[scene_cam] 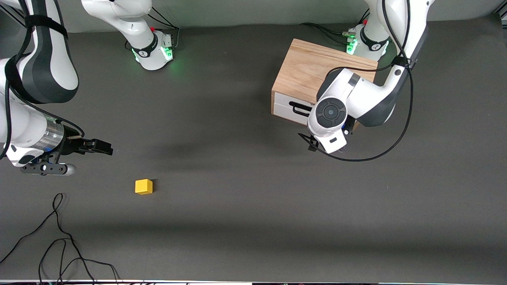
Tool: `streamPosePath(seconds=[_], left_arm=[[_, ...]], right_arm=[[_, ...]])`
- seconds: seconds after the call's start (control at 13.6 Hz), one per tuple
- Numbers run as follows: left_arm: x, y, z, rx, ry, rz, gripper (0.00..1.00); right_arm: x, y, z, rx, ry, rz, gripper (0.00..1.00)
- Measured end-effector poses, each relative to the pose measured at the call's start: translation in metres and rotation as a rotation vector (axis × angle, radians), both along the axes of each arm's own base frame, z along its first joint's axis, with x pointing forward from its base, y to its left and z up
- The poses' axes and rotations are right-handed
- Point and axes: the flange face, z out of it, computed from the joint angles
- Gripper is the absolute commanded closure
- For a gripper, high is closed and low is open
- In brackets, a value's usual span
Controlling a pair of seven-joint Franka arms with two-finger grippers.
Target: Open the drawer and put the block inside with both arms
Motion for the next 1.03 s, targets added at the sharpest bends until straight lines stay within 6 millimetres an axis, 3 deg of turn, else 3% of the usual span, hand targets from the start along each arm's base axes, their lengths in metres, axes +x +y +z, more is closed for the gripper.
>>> streamPosePath(seconds=[0.59, 0.81, 1.03], left_arm=[[-0.014, -0.008, -0.012, 0.024, 0.019, 0.022, 0.00], [-0.019, -0.012, -0.021, 0.030, 0.035, 0.013, 0.00], [-0.021, -0.012, -0.038, 0.037, 0.060, 0.012, 0.00]], right_arm=[[0.004, -0.003, -0.010, -0.001, -0.001, -0.007, 0.00], [0.018, -0.005, -0.037, 0.000, -0.014, -0.012, 0.00], [0.038, -0.005, -0.082, 0.001, -0.044, -0.017, 0.00]])
